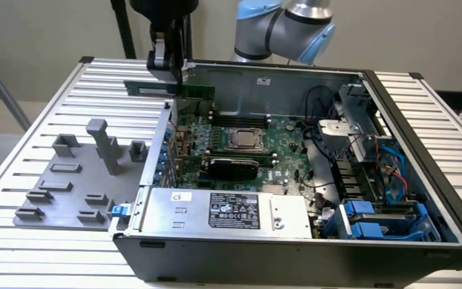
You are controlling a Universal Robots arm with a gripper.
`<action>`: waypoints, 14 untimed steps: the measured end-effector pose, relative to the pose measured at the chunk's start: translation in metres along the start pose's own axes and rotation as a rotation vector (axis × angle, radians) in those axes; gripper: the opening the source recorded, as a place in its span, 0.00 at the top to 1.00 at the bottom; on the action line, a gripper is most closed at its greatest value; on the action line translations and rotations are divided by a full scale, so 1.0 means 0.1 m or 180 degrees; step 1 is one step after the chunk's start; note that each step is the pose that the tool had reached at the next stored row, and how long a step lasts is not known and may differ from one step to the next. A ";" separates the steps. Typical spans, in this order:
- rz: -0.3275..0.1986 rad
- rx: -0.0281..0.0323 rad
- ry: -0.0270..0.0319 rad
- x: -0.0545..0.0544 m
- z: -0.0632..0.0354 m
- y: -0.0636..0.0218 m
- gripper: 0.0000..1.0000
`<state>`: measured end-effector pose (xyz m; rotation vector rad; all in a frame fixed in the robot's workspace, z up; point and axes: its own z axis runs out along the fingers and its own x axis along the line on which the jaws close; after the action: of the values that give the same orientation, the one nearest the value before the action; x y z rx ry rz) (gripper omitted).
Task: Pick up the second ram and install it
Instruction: 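Pick up the second ram and move it above second insertion slot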
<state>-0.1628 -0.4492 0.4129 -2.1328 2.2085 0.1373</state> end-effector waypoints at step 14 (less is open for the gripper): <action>0.0000 0.0001 0.0018 -0.30 0.048 -0.505 0.86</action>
<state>-0.1113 -0.4206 0.4106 -2.1356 2.2116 0.1310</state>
